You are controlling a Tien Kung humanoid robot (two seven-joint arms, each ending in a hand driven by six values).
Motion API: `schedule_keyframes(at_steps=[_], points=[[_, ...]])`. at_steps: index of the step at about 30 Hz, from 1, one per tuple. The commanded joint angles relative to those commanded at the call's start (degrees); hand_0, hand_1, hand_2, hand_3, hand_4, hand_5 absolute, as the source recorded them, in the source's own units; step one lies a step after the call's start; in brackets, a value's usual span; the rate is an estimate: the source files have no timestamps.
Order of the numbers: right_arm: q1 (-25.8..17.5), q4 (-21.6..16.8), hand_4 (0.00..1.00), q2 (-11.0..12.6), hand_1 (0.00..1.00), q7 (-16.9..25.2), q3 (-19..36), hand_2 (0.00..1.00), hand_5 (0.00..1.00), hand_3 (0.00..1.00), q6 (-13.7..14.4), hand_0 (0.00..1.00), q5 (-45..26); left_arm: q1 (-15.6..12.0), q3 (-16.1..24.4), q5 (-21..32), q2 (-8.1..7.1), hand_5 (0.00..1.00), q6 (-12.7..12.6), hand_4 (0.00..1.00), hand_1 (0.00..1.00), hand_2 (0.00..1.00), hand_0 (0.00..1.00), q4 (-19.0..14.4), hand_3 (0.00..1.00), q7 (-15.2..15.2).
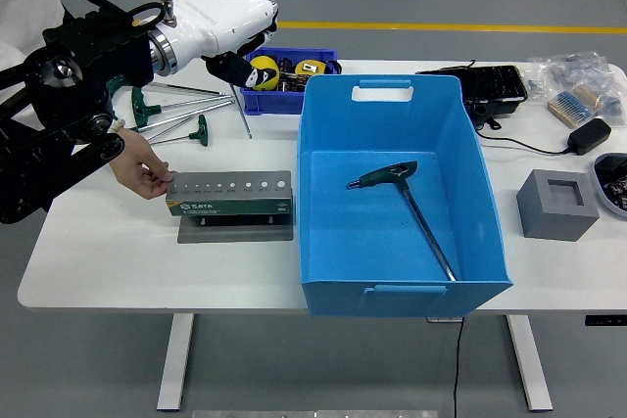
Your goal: Lift tool from toolbox,place it in box,lift tool from toolbox,place it in box
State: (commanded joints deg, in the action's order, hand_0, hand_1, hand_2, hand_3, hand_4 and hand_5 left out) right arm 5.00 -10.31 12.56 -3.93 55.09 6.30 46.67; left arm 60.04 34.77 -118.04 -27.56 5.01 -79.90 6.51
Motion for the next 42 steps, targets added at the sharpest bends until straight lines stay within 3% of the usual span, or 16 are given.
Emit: schedule_keyframes(at_steps=[7,10,15,19,25,30,34,35,40,41,42], points=[[0.24,0.00,0.929,-0.09,0.668,-0.27,1.49,0.719,0.817,0.666,-0.08,0.735,1.92,0.30,0.69,-0.28,6.46,0.237,0.71,0.744,0.002,0.002,0.122,-0.75,0.040,0.88],[0.33,0.00,0.929,-0.06,0.668,-0.39,1.73,0.719,0.817,0.666,-0.16,0.735,2.53,0.14,-0.18,-0.72,10.09,0.237,0.40,0.744,0.002,0.002,0.122,-0.61,0.040,1.01],[0.90,0.00,0.929,-0.03,0.670,-0.63,2.30,0.719,0.818,0.666,-0.30,0.735,3.71,-2.45,-1.16,-1.76,15.84,0.236,-0.22,0.744,0.002,0.002,0.121,0.13,0.040,1.08],[1.20,0.00,0.929,0.04,0.668,-0.73,2.33,0.718,0.817,0.666,-0.37,0.735,4.08,-4.69,-3.09,-2.77,18.60,0.235,-0.74,0.744,0.002,0.002,0.121,1.79,0.040,0.75],[1.22,0.00,0.929,0.29,0.669,-1.01,2.43,0.719,0.817,0.666,-0.40,0.735,4.68,-6.43,-5.87,-3.95,22.16,0.233,-2.83,0.744,0.002,0.002,0.126,5.97,0.040,0.05],[1.36,0.00,0.929,0.35,0.668,-1.00,2.52,0.719,0.818,0.666,-0.43,0.735,4.90,-6.74,-7.77,-4.25,24.19,0.229,-3.55,0.745,0.002,0.002,0.126,8.82,0.043,-0.31],[1.41,0.00,0.929,0.23,0.668,-0.91,2.40,0.719,0.818,0.666,-0.51,0.735,4.84,-6.75,-8.65,-4.08,25.14,0.229,-4.62,0.745,0.002,0.002,0.126,9.73,0.043,-0.40],[1.35,0.00,0.929,0.19,0.668,-0.88,2.38,0.719,0.817,0.666,-0.52,0.735,4.84,-6.74,-8.84,-3.83,25.40,0.254,-4.71,0.726,0.002,0.002,0.136,9.85,0.095,-0.42],[1.00,0.00,0.929,0.22,0.668,-0.75,2.02,0.719,0.817,0.666,-0.58,0.735,4.67,-6.74,-9.46,-1.61,26.20,0.254,-2.97,0.726,0.002,0.002,0.136,10.94,0.095,-1.42],[0.91,0.00,0.928,0.24,0.669,-0.81,2.16,0.719,0.816,0.666,-0.59,0.735,4.89,-6.85,-9.66,-1.25,26.22,0.448,-2.72,0.891,0.174,0.263,0.248,11.19,0.458,-1.84],[0.85,0.00,0.928,0.27,0.669,-0.86,2.28,0.719,0.816,0.666,-0.59,0.735,5.06,-6.95,-9.81,-0.79,26.18,0.448,-2.71,0.891,0.174,0.263,0.248,11.33,0.458,-2.16]])
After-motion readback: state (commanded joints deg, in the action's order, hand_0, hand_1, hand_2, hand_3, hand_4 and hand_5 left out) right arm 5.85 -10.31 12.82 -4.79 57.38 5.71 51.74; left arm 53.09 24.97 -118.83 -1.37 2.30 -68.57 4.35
